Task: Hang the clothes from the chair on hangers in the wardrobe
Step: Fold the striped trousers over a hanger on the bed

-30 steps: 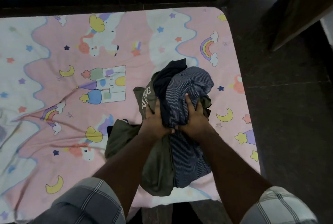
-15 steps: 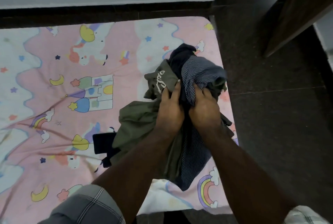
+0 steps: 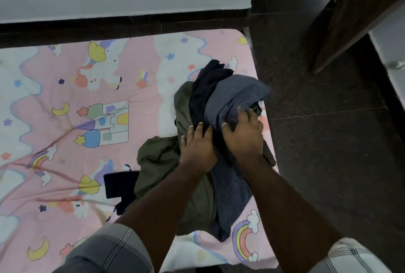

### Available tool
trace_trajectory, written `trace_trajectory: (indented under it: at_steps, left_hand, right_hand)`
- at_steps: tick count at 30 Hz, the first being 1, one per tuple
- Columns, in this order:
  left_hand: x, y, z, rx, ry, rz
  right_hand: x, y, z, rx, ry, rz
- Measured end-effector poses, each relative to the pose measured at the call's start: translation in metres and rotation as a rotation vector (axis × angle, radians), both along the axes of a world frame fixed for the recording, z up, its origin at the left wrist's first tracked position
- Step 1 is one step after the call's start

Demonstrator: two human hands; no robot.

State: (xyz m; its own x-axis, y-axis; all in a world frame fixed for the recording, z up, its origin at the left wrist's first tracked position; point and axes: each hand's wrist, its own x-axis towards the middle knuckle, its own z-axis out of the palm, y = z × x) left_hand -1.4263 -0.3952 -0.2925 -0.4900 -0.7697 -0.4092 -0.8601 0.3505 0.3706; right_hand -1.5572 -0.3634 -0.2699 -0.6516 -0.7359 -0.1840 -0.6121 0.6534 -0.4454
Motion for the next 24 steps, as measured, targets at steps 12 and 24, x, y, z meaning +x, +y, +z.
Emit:
trace_trajectory:
  at_steps: [12, 24]
  left_hand:
    - [0.001, -0.035, 0.029, 0.128, 0.318, 0.314]
    - [-0.001, -0.043, 0.091, 0.722, 0.607, 0.867]
  right_hand:
    - [-0.009, -0.038, 0.008, 0.112, 0.07, 0.155]
    - [0.04, 0.028, 0.048, -0.439, -0.678, -0.264]
